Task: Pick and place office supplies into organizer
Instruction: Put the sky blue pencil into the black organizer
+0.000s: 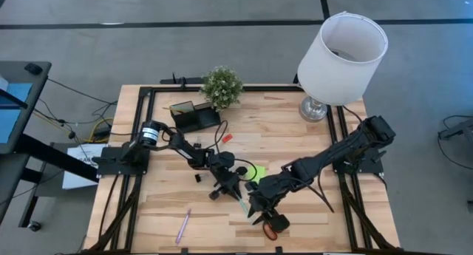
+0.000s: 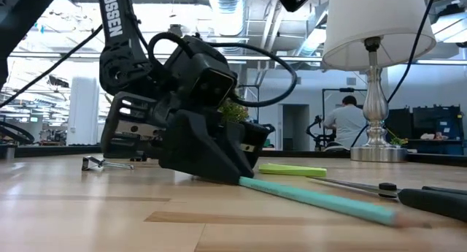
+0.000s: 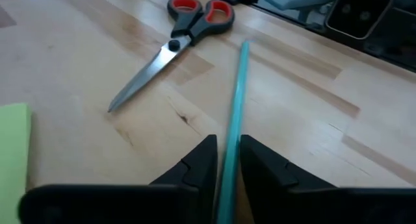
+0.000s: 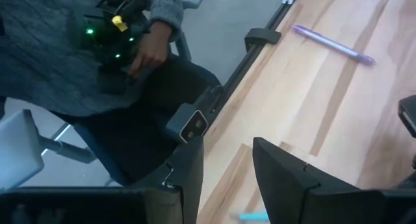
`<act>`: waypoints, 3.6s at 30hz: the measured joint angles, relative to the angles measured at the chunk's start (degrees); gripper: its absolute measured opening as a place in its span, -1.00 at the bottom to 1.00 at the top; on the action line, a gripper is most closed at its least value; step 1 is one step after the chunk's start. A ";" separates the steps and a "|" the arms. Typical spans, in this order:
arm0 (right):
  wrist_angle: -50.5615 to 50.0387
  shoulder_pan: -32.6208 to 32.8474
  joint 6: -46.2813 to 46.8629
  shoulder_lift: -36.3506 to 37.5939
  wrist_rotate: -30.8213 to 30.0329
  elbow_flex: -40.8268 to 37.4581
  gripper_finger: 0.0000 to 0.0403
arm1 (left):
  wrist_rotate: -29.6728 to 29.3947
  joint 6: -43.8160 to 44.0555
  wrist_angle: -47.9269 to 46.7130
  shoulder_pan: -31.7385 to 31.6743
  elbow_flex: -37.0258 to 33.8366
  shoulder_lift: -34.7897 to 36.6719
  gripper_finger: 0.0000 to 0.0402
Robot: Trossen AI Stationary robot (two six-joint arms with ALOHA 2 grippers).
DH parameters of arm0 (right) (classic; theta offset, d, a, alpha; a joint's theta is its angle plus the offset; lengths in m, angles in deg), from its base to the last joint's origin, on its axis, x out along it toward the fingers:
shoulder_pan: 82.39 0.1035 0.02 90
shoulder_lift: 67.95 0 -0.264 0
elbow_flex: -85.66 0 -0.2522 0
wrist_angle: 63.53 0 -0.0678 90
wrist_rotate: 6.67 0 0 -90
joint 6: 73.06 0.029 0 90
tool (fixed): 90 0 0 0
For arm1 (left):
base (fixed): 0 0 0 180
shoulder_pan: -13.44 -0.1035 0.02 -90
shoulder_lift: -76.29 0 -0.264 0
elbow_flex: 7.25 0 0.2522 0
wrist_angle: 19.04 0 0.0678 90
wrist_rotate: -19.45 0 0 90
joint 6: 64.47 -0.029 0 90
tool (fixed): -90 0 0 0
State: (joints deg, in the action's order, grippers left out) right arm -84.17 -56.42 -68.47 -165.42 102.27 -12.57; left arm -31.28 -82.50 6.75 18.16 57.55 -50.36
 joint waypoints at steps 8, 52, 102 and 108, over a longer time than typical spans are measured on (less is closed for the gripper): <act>0.02 1.17 -0.06 0.00 0.00 0.00 -0.37 | -2.74 4.95 0.78 0.14 -0.04 0.13 -0.93; -1.27 4.76 -8.90 0.02 0.02 0.00 -0.37 | -78.66 15.38 -129.65 -16.60 22.74 53.35 -0.98; 9.73 0.52 -15.07 -0.42 0.50 -6.29 -0.37 | -61.18 19.06 -106.85 -26.27 -1.32 62.90 -0.56; 9.42 0.52 -15.07 -0.42 0.50 -6.29 -0.37 | -58.63 41.46 -101.05 -26.83 -9.09 62.88 -0.48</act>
State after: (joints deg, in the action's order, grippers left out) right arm -74.74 -55.91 -83.54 -165.83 102.78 -18.86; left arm -89.92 -41.04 -94.30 -8.67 48.46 12.52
